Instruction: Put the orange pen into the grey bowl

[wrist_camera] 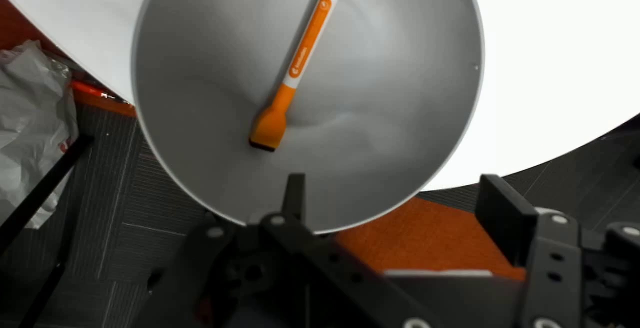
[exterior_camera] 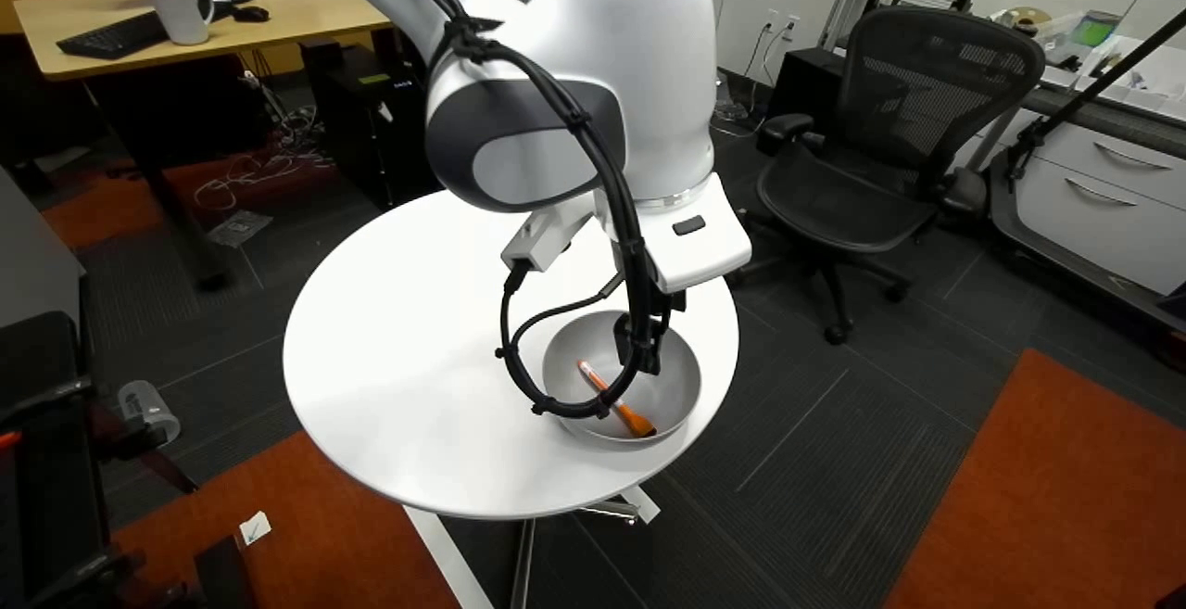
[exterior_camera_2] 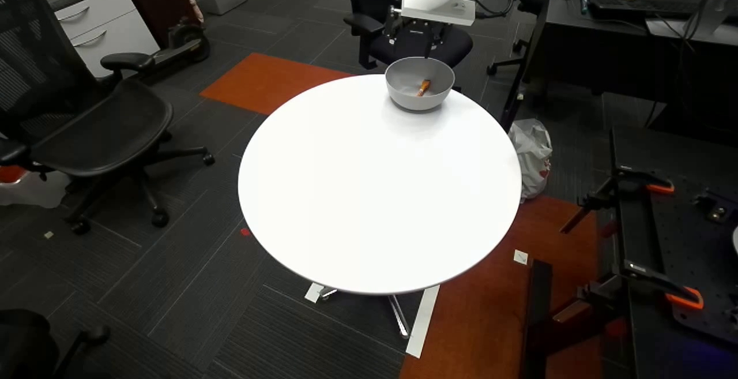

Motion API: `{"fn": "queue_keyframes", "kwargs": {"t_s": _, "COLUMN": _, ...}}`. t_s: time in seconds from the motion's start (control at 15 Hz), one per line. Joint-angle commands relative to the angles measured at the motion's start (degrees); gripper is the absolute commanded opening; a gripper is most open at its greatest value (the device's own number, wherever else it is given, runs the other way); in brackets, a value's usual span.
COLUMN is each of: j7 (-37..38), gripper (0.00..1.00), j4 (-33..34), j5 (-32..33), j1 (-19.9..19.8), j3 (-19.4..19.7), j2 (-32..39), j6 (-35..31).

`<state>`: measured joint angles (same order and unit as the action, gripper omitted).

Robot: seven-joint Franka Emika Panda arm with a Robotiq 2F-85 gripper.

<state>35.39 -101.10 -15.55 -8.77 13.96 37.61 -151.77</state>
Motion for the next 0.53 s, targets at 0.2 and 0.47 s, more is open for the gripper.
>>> {"fn": "queue_keyframes", "kwargs": {"t_s": 0.2, "j7": 0.0, "gripper": 1.00, "j4": 0.3, "j5": -0.5, "j1": -0.1, "j3": -0.3, "j2": 0.4, "j6": 0.2}}
{"fn": "queue_keyframes", "kwargs": {"t_s": 0.47, "j7": 0.0, "gripper": 1.00, "j4": 0.3, "j5": -1.0, "j1": -0.1, "j3": -0.6, "j2": 0.4, "j6": 0.2}}
